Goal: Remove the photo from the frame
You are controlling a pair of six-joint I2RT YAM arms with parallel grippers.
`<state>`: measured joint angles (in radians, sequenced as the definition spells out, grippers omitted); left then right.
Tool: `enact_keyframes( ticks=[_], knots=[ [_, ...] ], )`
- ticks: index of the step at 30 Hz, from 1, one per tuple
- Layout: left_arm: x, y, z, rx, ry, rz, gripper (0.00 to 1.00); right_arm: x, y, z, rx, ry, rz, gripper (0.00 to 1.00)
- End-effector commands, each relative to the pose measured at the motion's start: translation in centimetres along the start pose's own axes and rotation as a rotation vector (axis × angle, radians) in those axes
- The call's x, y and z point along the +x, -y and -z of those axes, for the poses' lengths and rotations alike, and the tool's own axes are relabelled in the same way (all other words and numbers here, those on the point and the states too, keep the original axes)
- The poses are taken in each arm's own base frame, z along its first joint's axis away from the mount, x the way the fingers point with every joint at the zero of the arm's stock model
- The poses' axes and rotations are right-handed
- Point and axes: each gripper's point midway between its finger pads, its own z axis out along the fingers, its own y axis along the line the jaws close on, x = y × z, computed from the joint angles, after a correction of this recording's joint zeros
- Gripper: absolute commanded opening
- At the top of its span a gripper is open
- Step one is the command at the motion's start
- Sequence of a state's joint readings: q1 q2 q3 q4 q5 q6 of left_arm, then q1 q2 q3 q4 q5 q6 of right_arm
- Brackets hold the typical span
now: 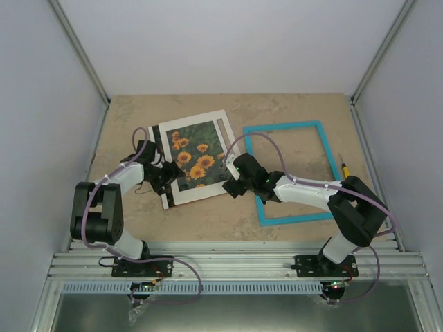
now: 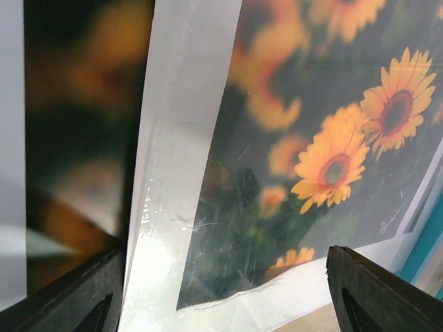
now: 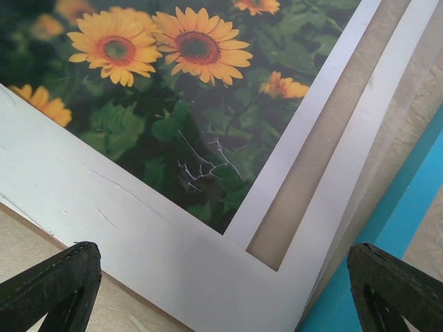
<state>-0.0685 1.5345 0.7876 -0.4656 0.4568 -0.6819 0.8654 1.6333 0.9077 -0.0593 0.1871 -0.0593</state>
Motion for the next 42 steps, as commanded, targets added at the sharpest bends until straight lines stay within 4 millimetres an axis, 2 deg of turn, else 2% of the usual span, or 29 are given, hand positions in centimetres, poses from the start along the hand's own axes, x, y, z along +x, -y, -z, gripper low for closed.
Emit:
enact_keyframes(
  ticks=[1,9,15,24,35,42],
  knots=[
    [-1.0,0.6,-0.3,-0.007,0.020,-0.012,0.83,-0.7,0.2,0.4,-0.010,0.035,-0.048,0.98],
    [-1.3,-0.7,1.2,-0.086,0.082,-0.010,0.90,-0.8,0.3,0.8,-0.012,0.040,-0.054,0.98],
    [-1.1,-2.1,2.7,-0.142,0.121,0.002,0.91,-0.7,0.2,1.2,-0.021,0.049,-0.059,0.98],
    [1.4,-3.6,2.2,-0.130,0.074,0.049,0.89,-0.4,-0.8,1.3,-0.077,0.053,-0.071,0.98],
    [1.9,-3.9,2.0,-0.128,0.061,0.074,0.88,0.1,-1.1,1.3,-0.095,0.052,-0.065,0.98],
    [2.5,-4.3,2.6,-0.149,0.058,0.079,0.88,0.2,-1.2,1.4,-0.098,0.053,-0.065,0.98]
  ],
)
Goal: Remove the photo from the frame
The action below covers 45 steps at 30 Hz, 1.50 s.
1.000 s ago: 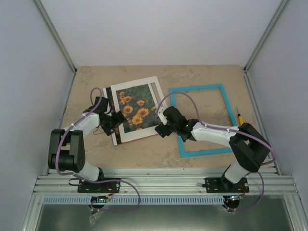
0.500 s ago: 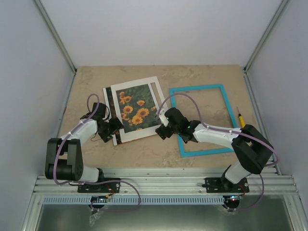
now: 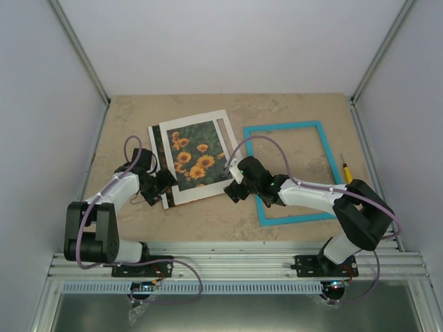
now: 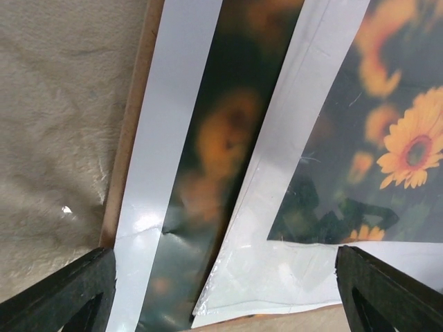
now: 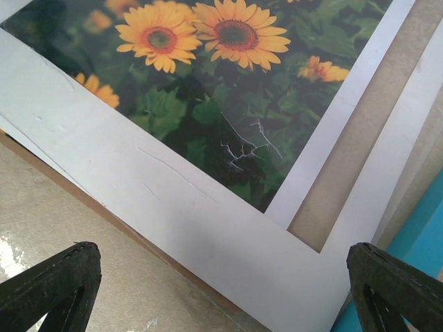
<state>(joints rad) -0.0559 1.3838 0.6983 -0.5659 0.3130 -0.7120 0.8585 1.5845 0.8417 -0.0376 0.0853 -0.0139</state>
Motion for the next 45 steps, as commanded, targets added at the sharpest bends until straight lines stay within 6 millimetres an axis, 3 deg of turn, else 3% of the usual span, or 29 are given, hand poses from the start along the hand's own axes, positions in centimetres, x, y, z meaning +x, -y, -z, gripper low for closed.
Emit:
enact_keyframes(
  ticks=[1,8,30,45],
  knots=[
    [1.2,-0.8,0.4,-0.016,-0.022,0.025,0.88,-0.8,0.1,0.5,-0.002,0.038,-0.012,0.98],
    [2.4,-1.6,0.4,-0.057,-0.039,0.035,0.85,-0.9,0.1,0.3,-0.006,0.041,-0.012,0.98],
    [3.0,-1.8,-0.5,-0.085,-0.047,0.035,0.82,-0.3,0.0,0.0,-0.010,0.024,-0.005,0.98],
    [2.7,-0.3,-0.3,-0.022,-0.039,0.042,0.74,0.0,-0.1,0.0,-0.013,0.020,-0.007,0.98]
  ],
)
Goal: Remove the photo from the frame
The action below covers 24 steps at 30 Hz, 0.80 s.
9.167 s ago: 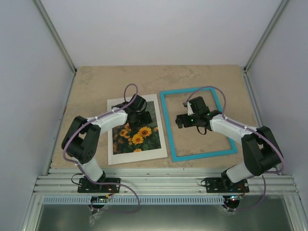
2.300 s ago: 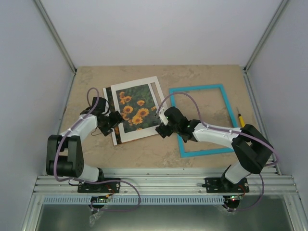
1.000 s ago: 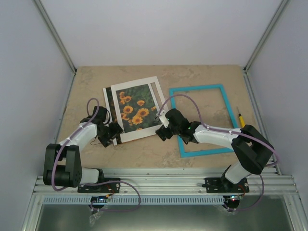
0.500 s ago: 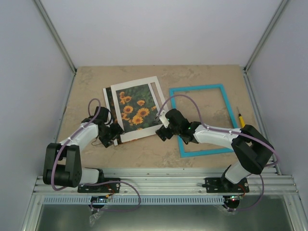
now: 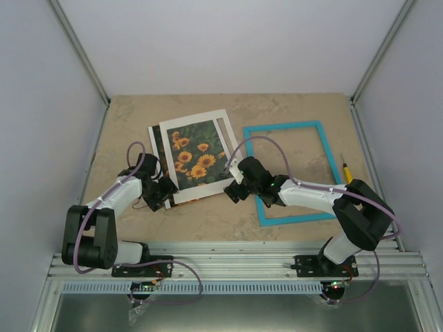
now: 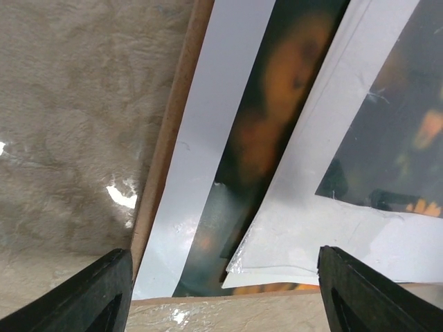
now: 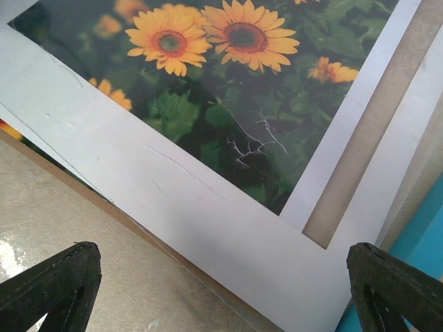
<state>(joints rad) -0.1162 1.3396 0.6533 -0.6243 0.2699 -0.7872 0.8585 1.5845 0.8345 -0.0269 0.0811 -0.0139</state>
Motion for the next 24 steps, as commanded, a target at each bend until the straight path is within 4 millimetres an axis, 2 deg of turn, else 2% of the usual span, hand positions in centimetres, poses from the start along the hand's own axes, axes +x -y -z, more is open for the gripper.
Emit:
enact_keyframes(
  ticks=[1,10,24],
  knots=[
    [0.0,1.2,0.0,0.052,-0.004,0.003,0.74,-0.1,-0.1,0.0,-0.012,0.015,-0.008,0.98],
    [-0.6,2.0,0.5,0.071,0.015,-0.004,0.74,-0.1,-0.1,0.0,-0.012,0.015,-0.015,0.98],
    [-2.3,3.4,0.5,0.059,0.031,-0.059,0.78,1.2,2.7,-0.1,0.096,-0.039,-0.119,0.98]
  ],
)
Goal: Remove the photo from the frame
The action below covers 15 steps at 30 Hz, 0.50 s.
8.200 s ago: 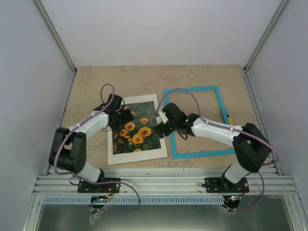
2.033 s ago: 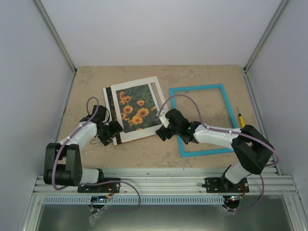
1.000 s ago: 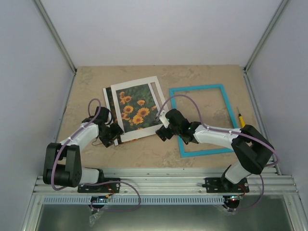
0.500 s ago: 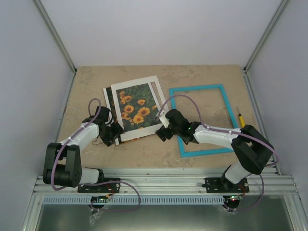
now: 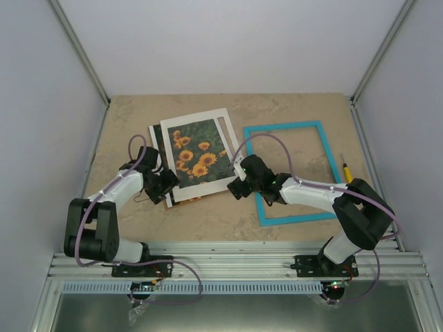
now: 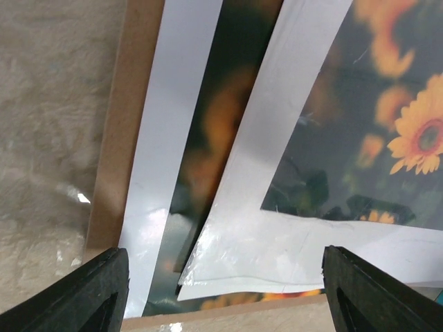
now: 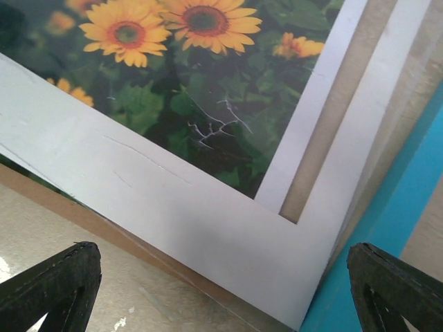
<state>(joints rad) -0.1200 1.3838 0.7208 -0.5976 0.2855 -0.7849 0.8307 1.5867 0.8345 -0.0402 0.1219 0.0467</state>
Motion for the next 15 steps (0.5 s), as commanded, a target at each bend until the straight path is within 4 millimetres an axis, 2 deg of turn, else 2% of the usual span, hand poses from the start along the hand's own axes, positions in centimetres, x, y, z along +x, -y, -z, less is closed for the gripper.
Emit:
enact_keyframes(
  ticks=[1,9,15],
  knots=[
    [-0.8,1.2,0.1,0.015,0.008,-0.044,0.78,0.5,1.0,-0.1,0.039,-0.017,-0.043,0.98],
    [-0.9,0.8,-0.1,-0.010,0.010,-0.072,0.79,0.5,1.1,0.1,0.038,-0.018,-0.055,0.98],
    [0.2,-0.1,-0.1,-0.021,-0.016,-0.055,0.79,0.5,1.1,0.3,0.037,-0.020,-0.058,0.98]
  ],
)
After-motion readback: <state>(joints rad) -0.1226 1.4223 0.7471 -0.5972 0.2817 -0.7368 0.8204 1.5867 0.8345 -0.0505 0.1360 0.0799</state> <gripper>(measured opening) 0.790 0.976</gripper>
